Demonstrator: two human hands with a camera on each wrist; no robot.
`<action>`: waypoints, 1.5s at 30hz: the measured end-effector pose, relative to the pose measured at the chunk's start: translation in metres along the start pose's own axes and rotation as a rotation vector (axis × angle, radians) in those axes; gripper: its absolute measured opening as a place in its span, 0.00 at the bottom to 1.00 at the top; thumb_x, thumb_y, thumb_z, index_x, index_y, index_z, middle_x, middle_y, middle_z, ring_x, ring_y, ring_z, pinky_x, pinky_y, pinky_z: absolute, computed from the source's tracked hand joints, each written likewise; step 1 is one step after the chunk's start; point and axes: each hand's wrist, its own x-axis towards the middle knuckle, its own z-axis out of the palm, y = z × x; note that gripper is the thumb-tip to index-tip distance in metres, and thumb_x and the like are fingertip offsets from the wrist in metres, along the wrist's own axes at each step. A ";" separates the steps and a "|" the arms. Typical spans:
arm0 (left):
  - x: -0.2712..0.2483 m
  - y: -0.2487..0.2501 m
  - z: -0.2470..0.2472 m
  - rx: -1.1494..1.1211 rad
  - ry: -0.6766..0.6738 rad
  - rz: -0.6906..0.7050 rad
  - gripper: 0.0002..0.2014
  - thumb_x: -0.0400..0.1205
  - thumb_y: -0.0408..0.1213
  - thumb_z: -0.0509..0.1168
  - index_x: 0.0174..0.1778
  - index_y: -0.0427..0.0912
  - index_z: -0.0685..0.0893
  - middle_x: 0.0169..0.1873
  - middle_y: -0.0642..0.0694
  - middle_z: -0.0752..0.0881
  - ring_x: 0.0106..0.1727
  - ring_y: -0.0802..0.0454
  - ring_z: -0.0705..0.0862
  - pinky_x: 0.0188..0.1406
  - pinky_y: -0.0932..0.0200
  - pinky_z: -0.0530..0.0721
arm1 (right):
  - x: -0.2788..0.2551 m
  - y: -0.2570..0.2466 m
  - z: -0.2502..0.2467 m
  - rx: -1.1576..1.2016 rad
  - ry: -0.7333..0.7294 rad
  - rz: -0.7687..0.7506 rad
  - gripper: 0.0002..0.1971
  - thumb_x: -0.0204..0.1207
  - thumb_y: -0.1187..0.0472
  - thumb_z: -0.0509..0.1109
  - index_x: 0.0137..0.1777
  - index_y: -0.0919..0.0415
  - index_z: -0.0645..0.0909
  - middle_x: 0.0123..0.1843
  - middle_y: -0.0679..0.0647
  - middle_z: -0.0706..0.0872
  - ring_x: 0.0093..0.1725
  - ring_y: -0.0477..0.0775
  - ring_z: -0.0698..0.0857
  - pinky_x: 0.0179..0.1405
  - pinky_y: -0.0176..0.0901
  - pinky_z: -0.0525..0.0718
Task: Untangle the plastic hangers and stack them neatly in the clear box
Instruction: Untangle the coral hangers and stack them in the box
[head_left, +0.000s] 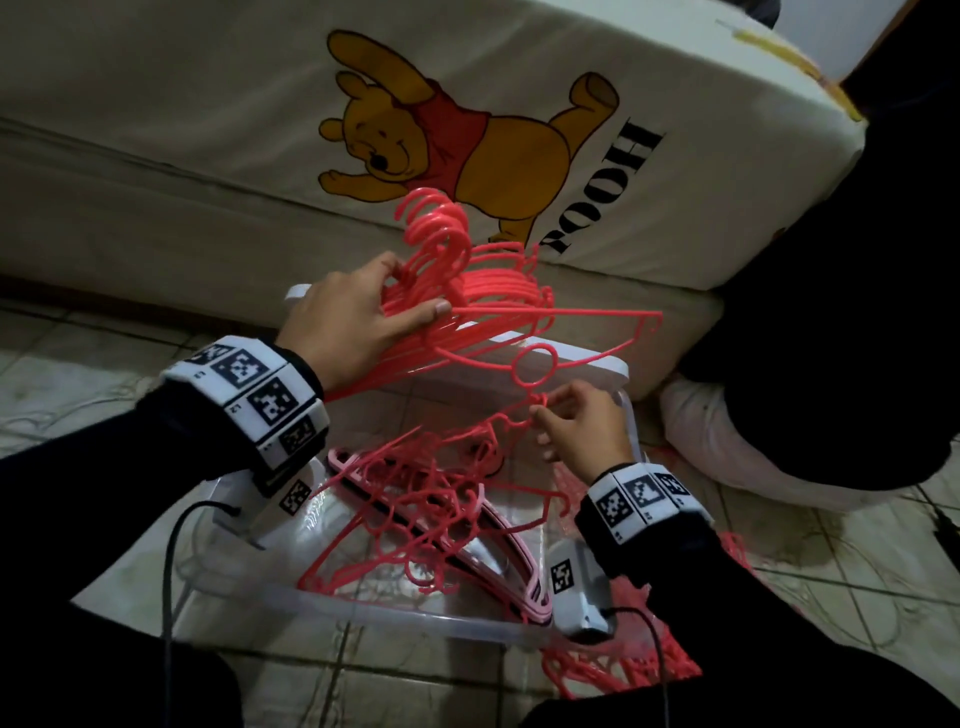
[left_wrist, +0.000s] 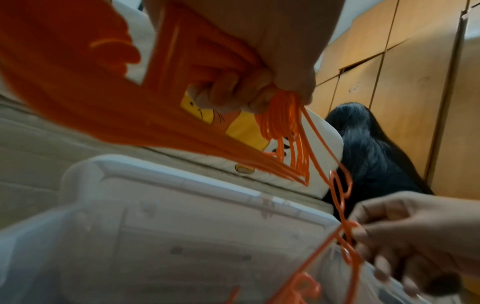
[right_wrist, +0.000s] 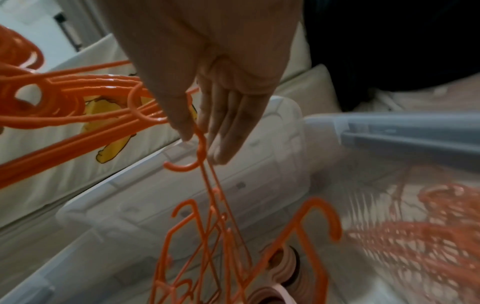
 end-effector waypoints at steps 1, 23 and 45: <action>-0.002 0.000 0.003 0.011 0.008 0.008 0.35 0.67 0.77 0.55 0.55 0.52 0.77 0.43 0.45 0.90 0.47 0.43 0.87 0.51 0.43 0.83 | 0.001 0.001 0.001 0.018 0.018 0.020 0.10 0.73 0.63 0.75 0.36 0.55 0.76 0.38 0.62 0.88 0.34 0.60 0.88 0.30 0.51 0.88; -0.010 0.005 0.018 -0.091 0.215 0.021 0.35 0.70 0.75 0.53 0.59 0.49 0.77 0.46 0.45 0.90 0.48 0.41 0.88 0.49 0.45 0.85 | 0.002 -0.005 0.003 0.150 0.174 -0.038 0.10 0.72 0.63 0.75 0.35 0.50 0.78 0.37 0.57 0.88 0.41 0.60 0.89 0.46 0.62 0.87; -0.023 -0.006 0.044 -0.272 0.034 -0.079 0.32 0.74 0.71 0.49 0.58 0.48 0.78 0.45 0.46 0.89 0.50 0.41 0.87 0.52 0.44 0.82 | 0.015 -0.005 -0.022 0.160 -0.171 0.029 0.11 0.75 0.78 0.65 0.56 0.72 0.80 0.35 0.56 0.83 0.28 0.51 0.82 0.37 0.45 0.86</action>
